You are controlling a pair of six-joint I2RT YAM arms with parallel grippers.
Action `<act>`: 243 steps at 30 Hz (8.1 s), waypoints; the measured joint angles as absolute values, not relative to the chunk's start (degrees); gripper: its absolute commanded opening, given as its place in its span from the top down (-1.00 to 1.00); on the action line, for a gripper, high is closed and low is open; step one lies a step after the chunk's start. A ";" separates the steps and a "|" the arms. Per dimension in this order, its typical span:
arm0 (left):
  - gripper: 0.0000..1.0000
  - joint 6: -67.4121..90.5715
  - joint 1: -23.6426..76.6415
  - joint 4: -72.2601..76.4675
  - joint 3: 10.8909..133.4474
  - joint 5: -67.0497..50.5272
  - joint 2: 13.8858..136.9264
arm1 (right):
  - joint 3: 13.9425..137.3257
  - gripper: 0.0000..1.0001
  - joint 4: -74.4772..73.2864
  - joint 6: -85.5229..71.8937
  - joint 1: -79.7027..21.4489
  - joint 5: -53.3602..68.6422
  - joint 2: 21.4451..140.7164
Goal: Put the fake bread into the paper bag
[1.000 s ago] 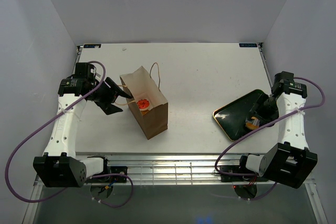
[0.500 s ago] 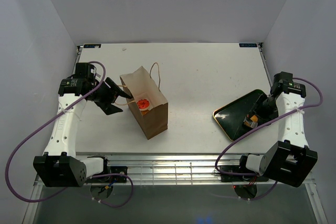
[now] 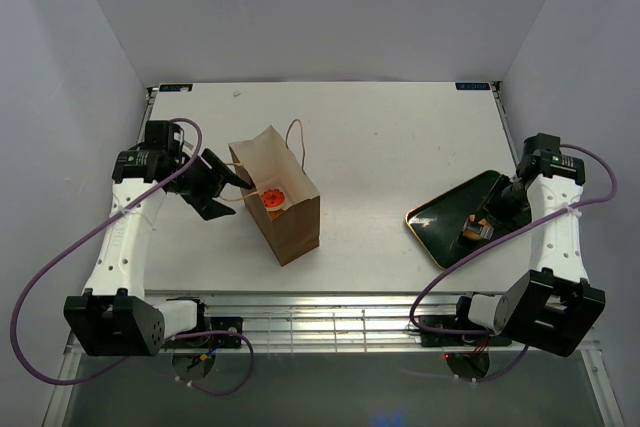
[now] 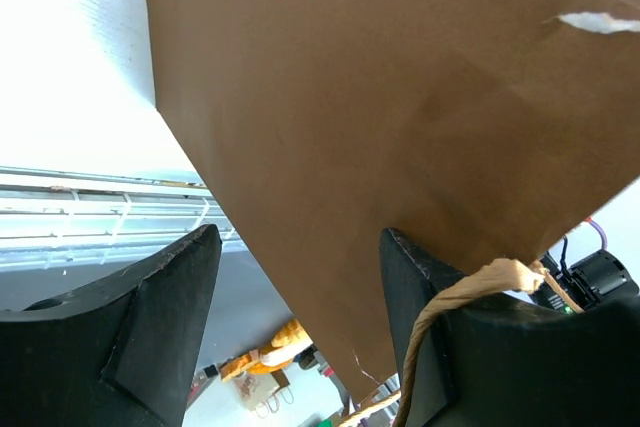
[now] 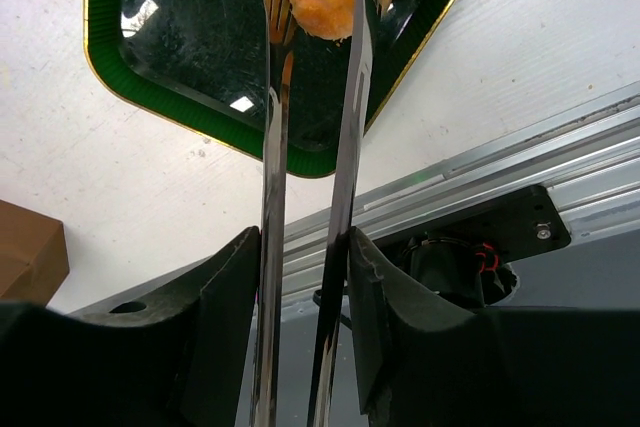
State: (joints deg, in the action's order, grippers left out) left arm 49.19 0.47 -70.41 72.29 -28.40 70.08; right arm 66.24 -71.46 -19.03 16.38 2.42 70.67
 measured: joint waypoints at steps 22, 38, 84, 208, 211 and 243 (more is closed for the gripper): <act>-0.50 51.33 0.47 -69.80 70.65 -31.14 70.11 | 78.74 0.15 -73.73 -20.84 16.38 10.90 65.93; -0.50 51.55 -2.20 -69.80 70.65 -32.73 71.11 | 83.26 0.13 -63.20 -24.25 15.49 37.95 66.52; -0.54 57.01 -2.83 -65.89 68.01 -38.15 68.49 | 88.33 -0.02 -15.81 -49.39 -29.06 53.21 75.61; -0.76 48.71 -2.83 -68.73 86.65 -28.95 52.90 | 58.24 -0.14 -29.30 -29.17 -12.43 13.82 74.02; -0.76 48.95 -2.83 -68.51 86.61 -28.95 53.01 | 56.45 -0.14 -27.55 -29.80 -14.74 13.54 75.57; -0.75 49.41 -2.85 -66.72 84.93 -28.99 54.41 | 46.85 -0.20 -18.24 -33.74 -24.03 13.45 85.41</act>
State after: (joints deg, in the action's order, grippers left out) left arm 49.41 -2.85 -66.72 84.93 -28.99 54.41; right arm 46.85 -18.24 -33.74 -24.03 13.45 85.41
